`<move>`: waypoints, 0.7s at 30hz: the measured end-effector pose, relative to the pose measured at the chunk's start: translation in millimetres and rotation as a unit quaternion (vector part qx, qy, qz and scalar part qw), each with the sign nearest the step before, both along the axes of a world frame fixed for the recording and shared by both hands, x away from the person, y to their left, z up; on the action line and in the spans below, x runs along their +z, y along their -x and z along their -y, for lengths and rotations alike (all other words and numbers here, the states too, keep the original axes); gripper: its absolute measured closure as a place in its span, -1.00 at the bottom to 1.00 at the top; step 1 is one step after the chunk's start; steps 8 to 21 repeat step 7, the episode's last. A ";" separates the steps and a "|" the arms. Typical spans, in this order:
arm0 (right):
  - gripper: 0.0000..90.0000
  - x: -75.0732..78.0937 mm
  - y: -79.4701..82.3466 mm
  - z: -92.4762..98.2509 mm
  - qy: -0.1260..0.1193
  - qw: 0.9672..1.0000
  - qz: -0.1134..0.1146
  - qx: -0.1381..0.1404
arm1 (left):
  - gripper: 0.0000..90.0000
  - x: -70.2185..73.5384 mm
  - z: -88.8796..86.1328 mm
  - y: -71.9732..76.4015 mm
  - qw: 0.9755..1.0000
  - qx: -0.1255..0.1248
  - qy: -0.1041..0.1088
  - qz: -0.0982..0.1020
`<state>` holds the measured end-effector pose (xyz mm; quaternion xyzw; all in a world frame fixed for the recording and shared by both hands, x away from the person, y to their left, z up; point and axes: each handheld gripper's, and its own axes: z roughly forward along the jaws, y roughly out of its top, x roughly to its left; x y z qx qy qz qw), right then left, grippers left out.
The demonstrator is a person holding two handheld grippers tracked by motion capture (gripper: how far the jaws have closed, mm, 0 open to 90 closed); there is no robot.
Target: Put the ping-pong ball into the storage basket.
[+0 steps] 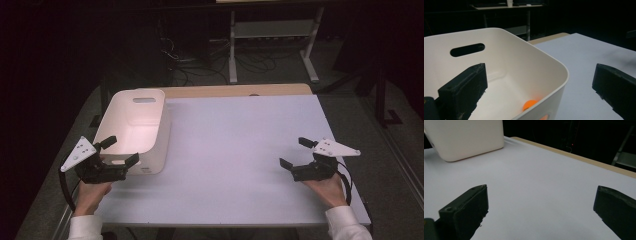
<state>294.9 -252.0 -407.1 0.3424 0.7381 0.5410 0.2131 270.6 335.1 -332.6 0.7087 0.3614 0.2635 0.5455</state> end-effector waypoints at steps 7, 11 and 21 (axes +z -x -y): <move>-1.00 0.9 -0.3 1.5 -0.001 1.000 0.004 -0.002 | -1.00 -2.9 -3.6 1.2 1.000 0.006 0.003 0.011; -1.00 0.9 -0.3 1.5 -0.001 1.000 0.004 -0.002 | -1.00 -2.9 -3.6 1.2 1.000 0.006 0.003 0.011; -1.00 0.9 -0.3 1.5 -0.001 1.000 0.004 -0.002 | -1.00 -2.9 -3.6 1.2 1.000 0.006 0.003 0.011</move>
